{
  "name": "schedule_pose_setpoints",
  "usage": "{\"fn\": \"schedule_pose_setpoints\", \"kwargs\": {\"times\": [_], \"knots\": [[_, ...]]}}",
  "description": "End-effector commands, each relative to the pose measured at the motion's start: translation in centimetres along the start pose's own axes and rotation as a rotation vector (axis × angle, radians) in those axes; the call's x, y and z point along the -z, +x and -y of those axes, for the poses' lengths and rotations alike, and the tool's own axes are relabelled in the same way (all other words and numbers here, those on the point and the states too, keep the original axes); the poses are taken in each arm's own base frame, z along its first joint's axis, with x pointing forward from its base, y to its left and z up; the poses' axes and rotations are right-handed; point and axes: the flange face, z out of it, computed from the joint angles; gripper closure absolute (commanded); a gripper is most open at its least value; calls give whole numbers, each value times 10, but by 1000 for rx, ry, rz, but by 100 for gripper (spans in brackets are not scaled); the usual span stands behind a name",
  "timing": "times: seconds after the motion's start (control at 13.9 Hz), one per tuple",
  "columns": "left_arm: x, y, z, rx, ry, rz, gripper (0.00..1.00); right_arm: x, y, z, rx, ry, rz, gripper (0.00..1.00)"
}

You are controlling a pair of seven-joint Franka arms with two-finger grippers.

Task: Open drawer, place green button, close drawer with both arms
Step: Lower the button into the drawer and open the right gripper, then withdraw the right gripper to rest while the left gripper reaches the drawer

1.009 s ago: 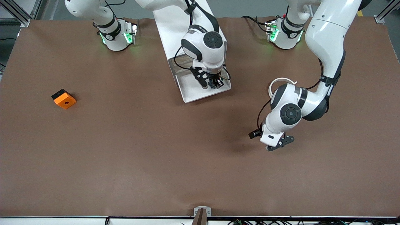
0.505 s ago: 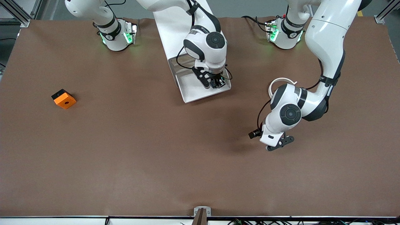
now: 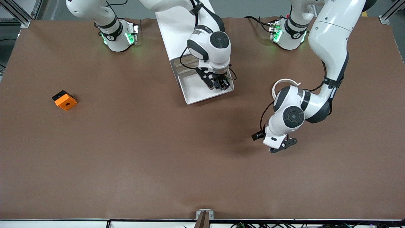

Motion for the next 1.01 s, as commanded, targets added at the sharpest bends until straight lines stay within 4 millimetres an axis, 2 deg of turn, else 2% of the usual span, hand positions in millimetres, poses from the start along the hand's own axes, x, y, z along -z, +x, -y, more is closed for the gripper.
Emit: {"fn": "schedule_pose_setpoints", "kwargs": {"times": [0.0, 0.14, 0.36, 0.5, 0.65, 0.79, 0.94], "knots": [[2, 2, -2, 6, 19, -12, 0, 13, 4, 12, 35, 4, -5, 0], [3, 2, -1, 7, 19, -14, 0, 34, 22, 25, 71, -37, -10, 0], [12, 0, -3, 8, 12, -20, 0, 72, 65, 44, 140, -90, -6, 0], [18, -9, -7, 17, 32, -3, 0, 97, 106, 54, 202, -140, -2, 0], [25, -28, -22, 18, 40, 8, 0, 129, 149, 54, 264, -169, 6, 0], [24, -55, -45, 17, 51, 18, 0, 174, 215, 48, 345, -177, 35, 0], [23, -80, -67, -1, 55, 14, 0, 221, 291, 26, 441, -216, 73, 0]]}}
